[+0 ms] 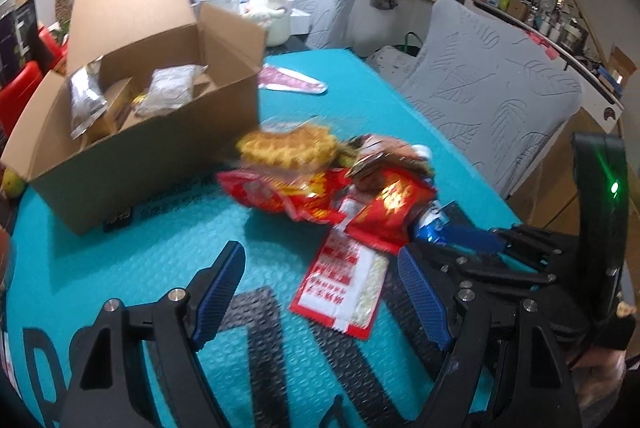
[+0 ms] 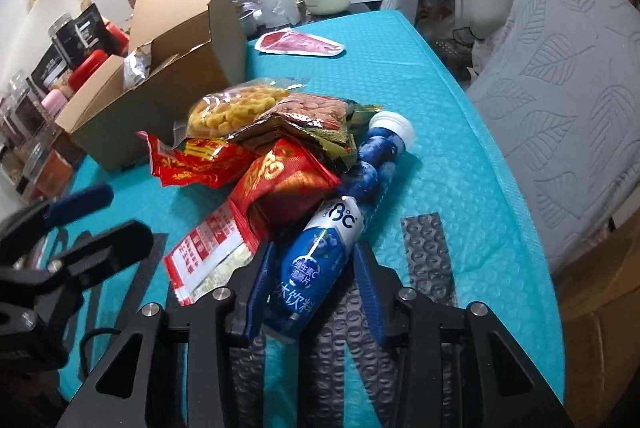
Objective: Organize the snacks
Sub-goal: 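Grasp the blue vitamin tube with the right tool while the left tool grasps a red candy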
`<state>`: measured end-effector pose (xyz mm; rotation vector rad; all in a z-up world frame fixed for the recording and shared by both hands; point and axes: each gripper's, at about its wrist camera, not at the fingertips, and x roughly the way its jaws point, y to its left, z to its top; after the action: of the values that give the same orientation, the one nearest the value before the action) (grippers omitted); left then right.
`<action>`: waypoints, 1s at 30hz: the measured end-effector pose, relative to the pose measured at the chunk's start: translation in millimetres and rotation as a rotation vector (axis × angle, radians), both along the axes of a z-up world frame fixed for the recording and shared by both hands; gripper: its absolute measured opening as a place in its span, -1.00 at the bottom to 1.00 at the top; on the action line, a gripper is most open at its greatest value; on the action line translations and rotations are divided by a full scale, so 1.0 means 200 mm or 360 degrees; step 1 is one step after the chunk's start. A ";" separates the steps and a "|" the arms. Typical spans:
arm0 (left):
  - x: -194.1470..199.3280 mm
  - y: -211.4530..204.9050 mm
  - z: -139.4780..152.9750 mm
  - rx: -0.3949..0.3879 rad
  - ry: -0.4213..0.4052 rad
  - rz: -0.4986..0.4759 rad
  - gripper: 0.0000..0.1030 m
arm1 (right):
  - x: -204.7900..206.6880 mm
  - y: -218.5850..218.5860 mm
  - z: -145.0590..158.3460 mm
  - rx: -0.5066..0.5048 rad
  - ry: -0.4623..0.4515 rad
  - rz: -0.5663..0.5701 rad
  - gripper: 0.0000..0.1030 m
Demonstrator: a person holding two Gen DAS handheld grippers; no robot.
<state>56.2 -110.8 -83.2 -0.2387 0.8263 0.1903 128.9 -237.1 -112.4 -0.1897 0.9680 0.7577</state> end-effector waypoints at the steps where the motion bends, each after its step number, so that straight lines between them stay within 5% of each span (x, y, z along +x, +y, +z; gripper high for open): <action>1: 0.01 -0.01 0.01 0.0009 -0.0011 -0.0021 0.54 | 0.00 -0.01 0.00 -0.0002 0.0002 -0.0005 -0.29; 10: 0.16 -0.08 -0.01 -0.0098 -0.0045 -0.0195 0.51 | 0.01 -0.14 0.03 -0.0018 0.0027 -0.0079 -0.43; 15: 0.24 -0.12 -0.05 -0.0087 -0.0031 -0.0271 0.27 | 0.00 -0.21 0.04 -0.0015 0.0037 -0.0120 -0.43; 19: 0.32 -0.13 -0.10 -0.0091 0.0012 -0.0312 0.27 | 0.01 -0.23 0.03 -0.0014 0.0050 -0.0125 -0.43; 25: 0.40 -0.19 -0.14 -0.0064 0.0062 -0.0389 -0.08 | 0.04 -0.20 -0.01 -0.0030 0.0081 -0.0140 -0.42; 27: 0.41 -0.20 -0.16 -0.0061 0.0091 -0.0411 -0.36 | 0.05 -0.20 -0.03 -0.0037 0.0086 -0.0154 -0.42; 30: 0.41 -0.20 -0.18 -0.0092 0.0106 -0.0409 -0.42 | 0.05 -0.21 -0.03 -0.0033 0.0065 -0.0167 -0.42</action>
<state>138.1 -151.5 -119.6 -0.1790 0.9210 -0.0671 139.3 -278.9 -118.2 -0.1405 1.0170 0.6575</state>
